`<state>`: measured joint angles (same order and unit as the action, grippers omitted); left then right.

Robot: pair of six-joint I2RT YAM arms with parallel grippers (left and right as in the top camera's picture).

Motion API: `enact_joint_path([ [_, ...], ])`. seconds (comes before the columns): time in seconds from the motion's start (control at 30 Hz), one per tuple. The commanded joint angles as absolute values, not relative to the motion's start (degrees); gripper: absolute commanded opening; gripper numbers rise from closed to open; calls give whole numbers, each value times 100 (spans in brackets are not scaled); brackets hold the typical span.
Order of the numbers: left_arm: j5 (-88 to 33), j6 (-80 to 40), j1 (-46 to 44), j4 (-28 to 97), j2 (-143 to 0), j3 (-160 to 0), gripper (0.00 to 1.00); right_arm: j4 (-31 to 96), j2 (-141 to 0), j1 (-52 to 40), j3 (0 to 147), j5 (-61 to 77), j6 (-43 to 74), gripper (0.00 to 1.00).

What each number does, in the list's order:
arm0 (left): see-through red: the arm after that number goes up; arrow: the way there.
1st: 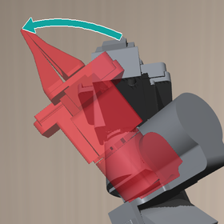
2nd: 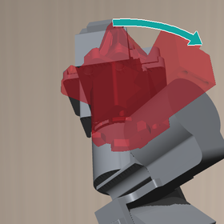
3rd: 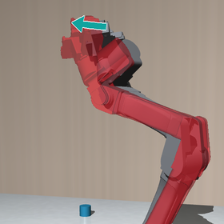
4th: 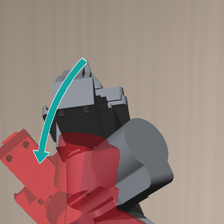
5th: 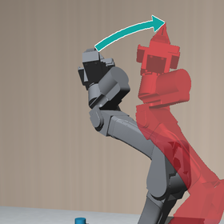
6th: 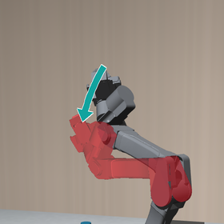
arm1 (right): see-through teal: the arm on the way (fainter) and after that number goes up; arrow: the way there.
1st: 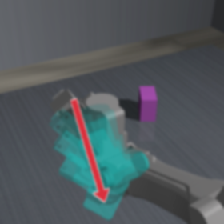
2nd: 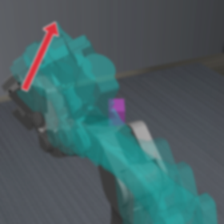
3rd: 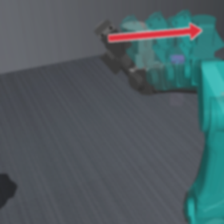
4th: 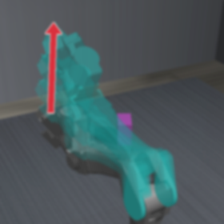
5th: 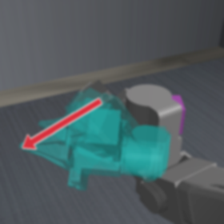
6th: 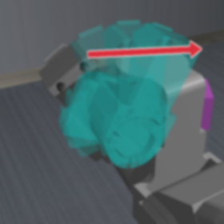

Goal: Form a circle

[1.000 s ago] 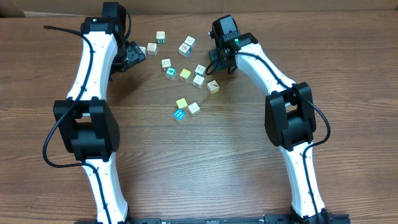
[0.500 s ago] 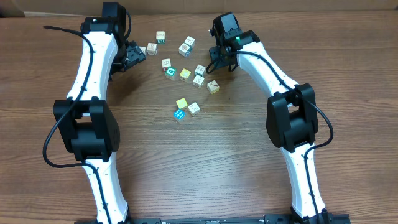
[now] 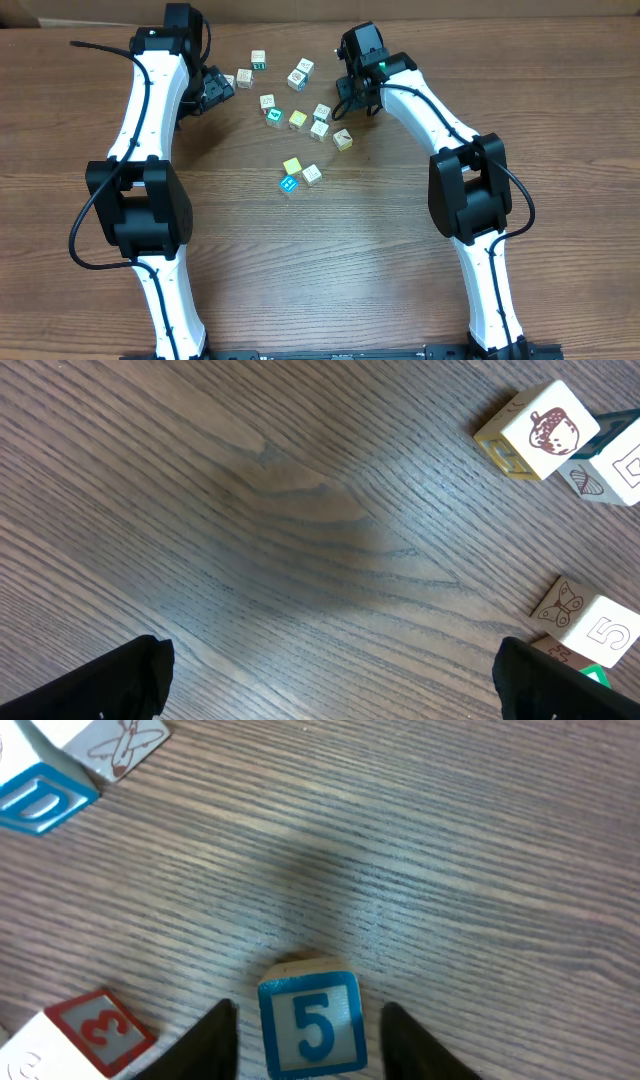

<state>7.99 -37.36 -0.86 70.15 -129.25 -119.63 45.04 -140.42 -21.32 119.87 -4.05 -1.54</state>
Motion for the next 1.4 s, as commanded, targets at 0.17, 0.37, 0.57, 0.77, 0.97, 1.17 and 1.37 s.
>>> enact_joint_path([
  [0.17,849,-3728,-78,7022,-12860,-12049,99,4560,-13771,-2112,11952,-423,-56,34],
  [0.37,849,-3728,-78,7022,-12860,-12049,100,4659,-13771,-2115,11952,-220,589,35],
  [0.57,849,-3728,-78,7022,-12860,-12049,99,4641,-13771,-2112,11952,-75,596,43],
  [0.77,849,-3728,-78,7022,-12860,-12049,100,4440,-13771,-2112,11952,-443,582,49],
  [0.97,849,-3728,-78,7022,-12860,-12049,100,4403,-13847,-2115,11950,-440,576,48],
  [1.17,849,-3728,-78,7022,-12860,-12049,99,4394,-14007,-2112,11950,-445,554,48],
  [1.37,849,-3728,-78,7022,-12860,-12049,100,4381,-14007,-2112,11950,-445,554,34],
])
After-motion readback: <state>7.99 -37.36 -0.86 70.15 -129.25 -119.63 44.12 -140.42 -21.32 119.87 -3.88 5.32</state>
